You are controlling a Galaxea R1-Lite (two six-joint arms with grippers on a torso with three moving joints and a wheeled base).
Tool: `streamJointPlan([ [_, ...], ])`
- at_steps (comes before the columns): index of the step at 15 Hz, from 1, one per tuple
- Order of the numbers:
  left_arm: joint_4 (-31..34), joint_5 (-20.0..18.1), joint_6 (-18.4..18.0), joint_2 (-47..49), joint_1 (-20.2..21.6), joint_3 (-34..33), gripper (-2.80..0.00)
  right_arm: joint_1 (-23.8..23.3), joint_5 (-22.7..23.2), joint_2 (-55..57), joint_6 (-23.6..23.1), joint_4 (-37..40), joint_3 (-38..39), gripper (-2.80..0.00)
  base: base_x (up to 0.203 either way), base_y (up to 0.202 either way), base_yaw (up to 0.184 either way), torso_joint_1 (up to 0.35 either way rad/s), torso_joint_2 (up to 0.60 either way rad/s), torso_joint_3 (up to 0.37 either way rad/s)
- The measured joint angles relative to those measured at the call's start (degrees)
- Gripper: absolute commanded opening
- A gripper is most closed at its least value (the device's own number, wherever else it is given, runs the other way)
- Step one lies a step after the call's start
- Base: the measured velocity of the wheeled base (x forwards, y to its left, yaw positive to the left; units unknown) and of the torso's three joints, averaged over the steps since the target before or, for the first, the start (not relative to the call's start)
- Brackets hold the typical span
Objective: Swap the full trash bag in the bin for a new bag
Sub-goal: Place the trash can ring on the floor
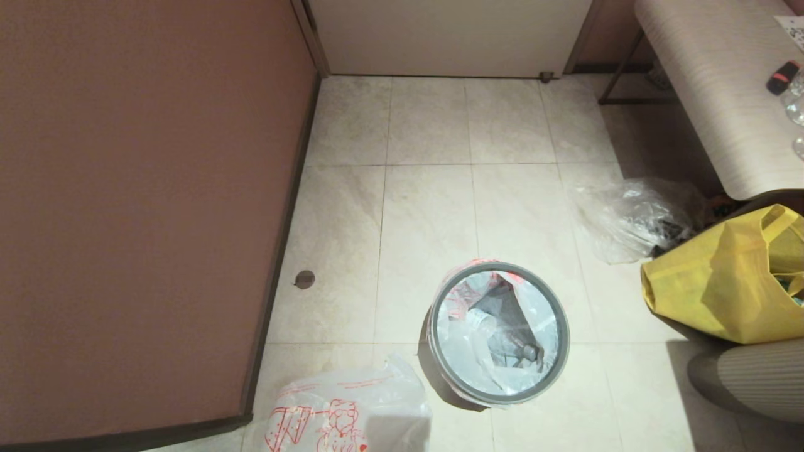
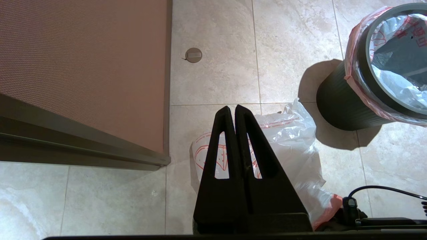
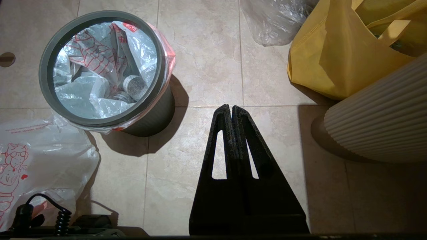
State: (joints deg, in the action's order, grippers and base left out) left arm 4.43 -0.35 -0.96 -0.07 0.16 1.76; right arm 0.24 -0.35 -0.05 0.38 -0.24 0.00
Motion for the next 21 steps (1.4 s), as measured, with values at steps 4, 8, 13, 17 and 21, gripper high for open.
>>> streamJointPlan([
  [4, -0.02, 0.02, 0.03, 0.00, 0.00, 0.00, -2.80, -0.02, 0.02, 0.00, 0.02, 0.00, 0.00, -2.80, 0.000, 0.000, 0.000, 0.000, 0.00, 0.000],
  [8, 0.00, 0.01, 0.02, 0.00, 0.00, 0.00, -2.80, 0.02, -0.05, 0.00, -0.21, 0.18, 0.00, -2.80, 0.000, 0.000, 0.000, 0.000, 0.00, 0.000],
  [13, 0.01, 0.02, 0.02, 0.00, 0.00, 0.00, -2.80, -0.13, -0.05, 0.41, -0.49, 3.75, -3.55, -2.80, 0.000, 0.000, 0.000, 0.000, 0.00, 0.000],
  [17, 0.00, 0.00, 0.03, 0.00, 0.00, 0.00, -2.80, -0.20, 0.67, 7.33, -0.80, 9.74, -12.21, -2.80, 0.000, 0.000, 0.000, 0.000, 0.00, 0.000],
  [21, 0.04, 0.00, 0.00, 0.00, 0.00, 0.00, -2.80, -0.24, -0.31, 23.16, -1.69, 10.39, -21.79, -2.80, 0.000, 0.000, 0.000, 0.000, 0.00, 0.000],
])
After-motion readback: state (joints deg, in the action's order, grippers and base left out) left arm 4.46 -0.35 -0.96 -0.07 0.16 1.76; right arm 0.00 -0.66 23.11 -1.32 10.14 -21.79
